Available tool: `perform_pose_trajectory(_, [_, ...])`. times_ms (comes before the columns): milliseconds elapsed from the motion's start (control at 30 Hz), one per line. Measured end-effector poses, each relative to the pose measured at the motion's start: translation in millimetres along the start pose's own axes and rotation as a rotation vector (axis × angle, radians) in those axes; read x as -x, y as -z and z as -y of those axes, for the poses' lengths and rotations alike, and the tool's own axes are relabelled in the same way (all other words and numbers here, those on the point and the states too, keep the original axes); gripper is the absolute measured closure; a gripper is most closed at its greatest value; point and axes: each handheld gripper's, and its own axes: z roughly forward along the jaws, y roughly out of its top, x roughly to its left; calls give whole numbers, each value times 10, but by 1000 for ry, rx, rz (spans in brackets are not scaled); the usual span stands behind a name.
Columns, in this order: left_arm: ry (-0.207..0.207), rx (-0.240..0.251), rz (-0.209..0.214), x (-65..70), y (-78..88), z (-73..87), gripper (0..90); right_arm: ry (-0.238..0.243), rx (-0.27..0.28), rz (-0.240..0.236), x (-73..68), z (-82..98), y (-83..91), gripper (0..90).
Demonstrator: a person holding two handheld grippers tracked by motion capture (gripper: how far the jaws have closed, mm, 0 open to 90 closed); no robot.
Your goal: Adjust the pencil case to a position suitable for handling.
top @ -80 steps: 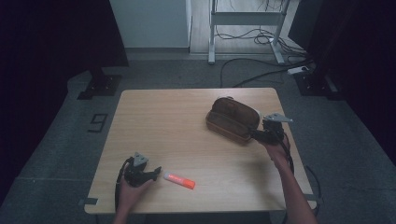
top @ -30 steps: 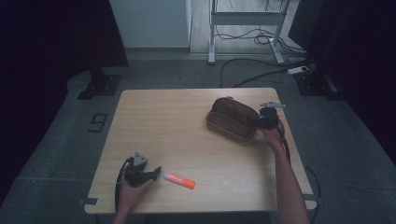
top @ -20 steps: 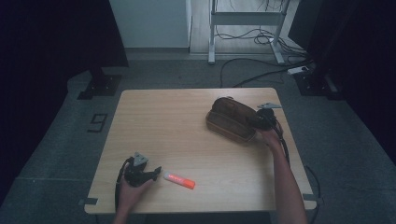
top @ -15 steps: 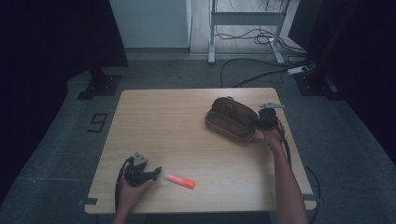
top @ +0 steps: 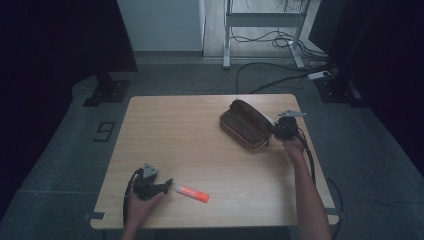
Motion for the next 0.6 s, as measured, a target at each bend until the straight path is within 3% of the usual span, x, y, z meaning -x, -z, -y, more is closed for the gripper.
perform_pose_trajectory(600, [-1, -3, 0, 1, 1, -2, 280, -127, 165, -152, -21, -45, 304, 807])
